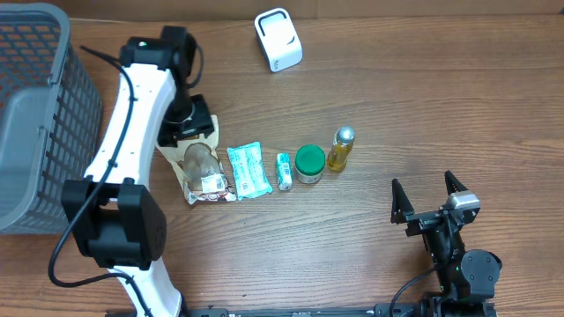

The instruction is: Scan the item barcode

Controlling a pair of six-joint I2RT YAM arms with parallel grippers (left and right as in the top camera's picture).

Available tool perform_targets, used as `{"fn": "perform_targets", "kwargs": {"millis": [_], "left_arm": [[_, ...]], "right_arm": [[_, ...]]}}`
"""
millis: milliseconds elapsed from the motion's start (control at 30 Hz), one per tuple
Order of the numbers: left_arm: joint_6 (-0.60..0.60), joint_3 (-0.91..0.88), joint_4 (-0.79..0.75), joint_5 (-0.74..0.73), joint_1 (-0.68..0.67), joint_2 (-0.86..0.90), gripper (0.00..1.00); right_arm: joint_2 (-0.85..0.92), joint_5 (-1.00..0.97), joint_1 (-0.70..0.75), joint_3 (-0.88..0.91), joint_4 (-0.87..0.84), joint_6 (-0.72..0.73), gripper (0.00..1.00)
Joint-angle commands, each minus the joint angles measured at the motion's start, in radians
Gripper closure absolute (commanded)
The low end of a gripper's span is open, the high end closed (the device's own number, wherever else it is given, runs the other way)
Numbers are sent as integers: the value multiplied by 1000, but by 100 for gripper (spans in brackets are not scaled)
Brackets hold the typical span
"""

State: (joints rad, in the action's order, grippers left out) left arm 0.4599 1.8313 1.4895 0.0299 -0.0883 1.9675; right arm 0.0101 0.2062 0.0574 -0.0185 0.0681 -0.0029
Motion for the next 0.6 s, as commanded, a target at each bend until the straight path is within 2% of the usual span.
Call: {"fn": "perform_targets", "kwargs": {"millis": [0, 100, 167, 433, 567], "left_arm": [[-2, -64, 5, 64, 49, -11, 36], [51, -128, 1, 122, 74, -11, 32], [83, -176, -18, 143, 90, -11, 32], [83, -374, -169, 161, 119, -11, 58], [45, -422, -269, 157, 119, -11, 61]], "right_arm": [[-7, 5, 3, 11, -6, 3, 0], [-7, 5, 3, 11, -6, 3, 0], [-7, 5, 3, 11, -6, 3, 0], [-7, 5, 3, 11, -6, 3, 0], [-7, 5, 3, 11, -6, 3, 0]]}}
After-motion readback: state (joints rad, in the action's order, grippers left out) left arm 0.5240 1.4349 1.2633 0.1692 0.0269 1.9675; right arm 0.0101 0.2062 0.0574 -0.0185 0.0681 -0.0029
